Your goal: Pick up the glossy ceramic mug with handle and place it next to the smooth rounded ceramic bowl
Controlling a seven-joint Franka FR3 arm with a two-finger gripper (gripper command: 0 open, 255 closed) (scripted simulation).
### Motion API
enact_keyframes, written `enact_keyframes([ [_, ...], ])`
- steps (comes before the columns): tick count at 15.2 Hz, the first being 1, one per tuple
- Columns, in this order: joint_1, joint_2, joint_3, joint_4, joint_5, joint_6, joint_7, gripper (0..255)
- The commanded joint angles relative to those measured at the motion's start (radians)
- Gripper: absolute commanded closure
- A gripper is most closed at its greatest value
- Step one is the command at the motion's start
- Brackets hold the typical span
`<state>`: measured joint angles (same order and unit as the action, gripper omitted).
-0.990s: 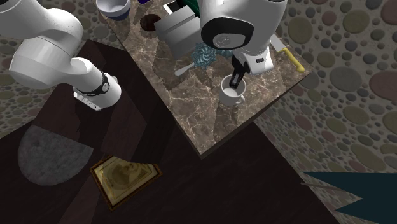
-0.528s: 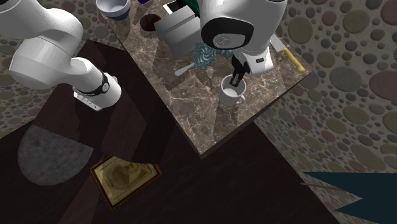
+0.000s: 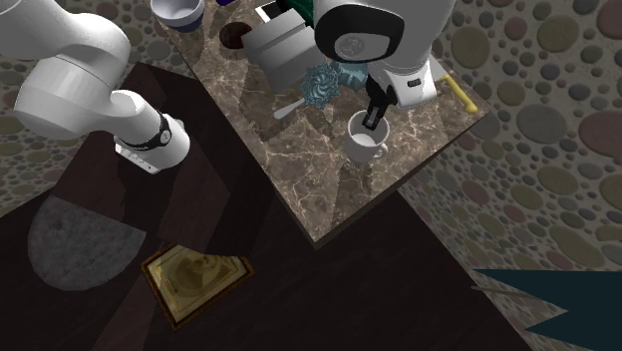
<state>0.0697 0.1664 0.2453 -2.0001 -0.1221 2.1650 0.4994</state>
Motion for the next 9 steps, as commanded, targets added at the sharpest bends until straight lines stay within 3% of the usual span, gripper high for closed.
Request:
enact_keyframes([
  [1, 0.001, -0.010, 0.002, 0.014, 0.004, -0.024, -0.002, 255],
  [9, -0.001, -0.050, 0.004, 0.074, 0.022, -0.122, -0.018, 255],
])
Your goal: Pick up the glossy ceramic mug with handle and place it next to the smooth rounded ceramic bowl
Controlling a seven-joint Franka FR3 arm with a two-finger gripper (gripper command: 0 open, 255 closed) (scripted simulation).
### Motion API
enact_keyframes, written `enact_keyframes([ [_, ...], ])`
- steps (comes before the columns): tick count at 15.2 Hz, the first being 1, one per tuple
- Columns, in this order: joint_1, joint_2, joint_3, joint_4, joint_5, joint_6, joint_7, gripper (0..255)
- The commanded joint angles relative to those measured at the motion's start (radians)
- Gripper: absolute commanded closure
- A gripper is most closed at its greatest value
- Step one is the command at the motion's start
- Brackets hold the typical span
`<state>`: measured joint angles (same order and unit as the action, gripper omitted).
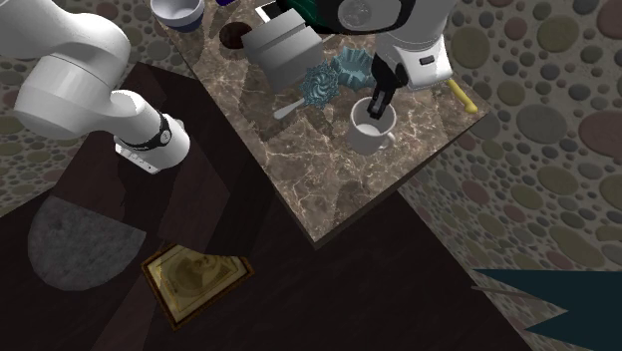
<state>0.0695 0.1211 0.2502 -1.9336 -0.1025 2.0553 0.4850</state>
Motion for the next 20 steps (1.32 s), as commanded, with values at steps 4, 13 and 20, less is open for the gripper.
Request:
enact_keyframes([
  [4, -0.001, -0.020, 0.000, 0.043, 0.009, -0.063, -0.010, 255],
  [13, -0.002, -0.043, 0.002, 0.138, 0.018, -0.178, -0.021, 255],
  [20, 0.009, -0.156, 0.014, 0.055, 0.049, -0.206, -0.008, 255],
])
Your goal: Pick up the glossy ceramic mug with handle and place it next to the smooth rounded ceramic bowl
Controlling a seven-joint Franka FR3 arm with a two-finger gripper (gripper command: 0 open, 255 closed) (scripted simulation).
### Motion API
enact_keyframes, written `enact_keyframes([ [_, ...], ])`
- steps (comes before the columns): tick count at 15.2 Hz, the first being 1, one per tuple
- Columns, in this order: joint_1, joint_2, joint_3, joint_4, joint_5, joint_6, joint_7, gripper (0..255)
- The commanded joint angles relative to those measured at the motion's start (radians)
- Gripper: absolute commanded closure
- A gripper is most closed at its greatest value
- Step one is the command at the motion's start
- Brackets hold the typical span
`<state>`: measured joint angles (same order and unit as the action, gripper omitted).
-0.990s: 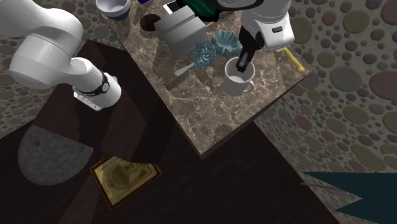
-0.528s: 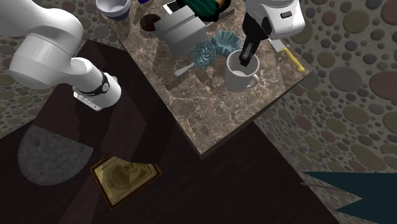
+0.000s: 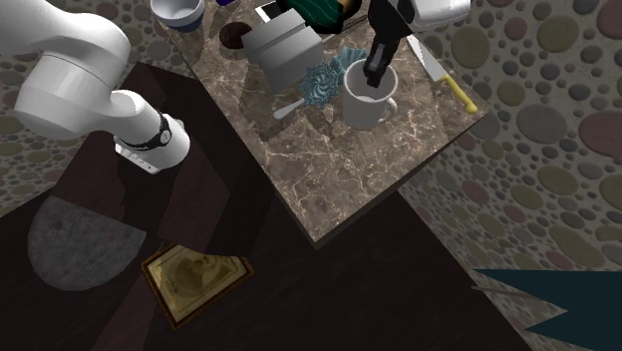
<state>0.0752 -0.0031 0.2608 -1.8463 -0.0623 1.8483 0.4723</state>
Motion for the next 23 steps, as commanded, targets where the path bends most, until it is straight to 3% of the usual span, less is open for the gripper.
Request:
enact_keyframes([
  [1, 0.008, -0.067, 0.008, -0.072, 0.018, 0.006, 0.011, 255],
  [12, 0.096, -0.438, 0.061, -0.419, 0.140, -0.007, 0.090, 255],
  [23, 0.243, -0.772, 0.145, -0.622, 0.284, -0.128, 0.226, 255],
])
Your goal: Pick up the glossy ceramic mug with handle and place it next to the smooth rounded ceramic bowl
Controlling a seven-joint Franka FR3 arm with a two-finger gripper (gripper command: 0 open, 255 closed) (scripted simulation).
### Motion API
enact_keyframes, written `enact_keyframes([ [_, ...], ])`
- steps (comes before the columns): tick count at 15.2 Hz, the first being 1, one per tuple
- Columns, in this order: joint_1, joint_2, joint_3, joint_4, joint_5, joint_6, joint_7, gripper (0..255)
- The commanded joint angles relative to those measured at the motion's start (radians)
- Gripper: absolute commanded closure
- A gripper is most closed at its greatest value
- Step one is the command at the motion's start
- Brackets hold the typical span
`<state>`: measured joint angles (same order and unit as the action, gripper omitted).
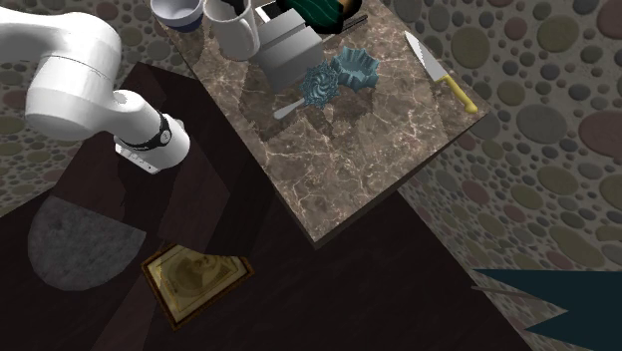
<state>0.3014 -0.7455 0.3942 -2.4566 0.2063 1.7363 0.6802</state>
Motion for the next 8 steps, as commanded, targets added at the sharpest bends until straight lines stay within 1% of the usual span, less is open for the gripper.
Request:
enact_keyframes([
  [1, 0.032, -0.056, 0.021, -0.023, 0.030, -0.031, 0.035, 255],
  [8, 0.145, -0.219, 0.104, -0.067, 0.139, -0.138, 0.168, 255],
])
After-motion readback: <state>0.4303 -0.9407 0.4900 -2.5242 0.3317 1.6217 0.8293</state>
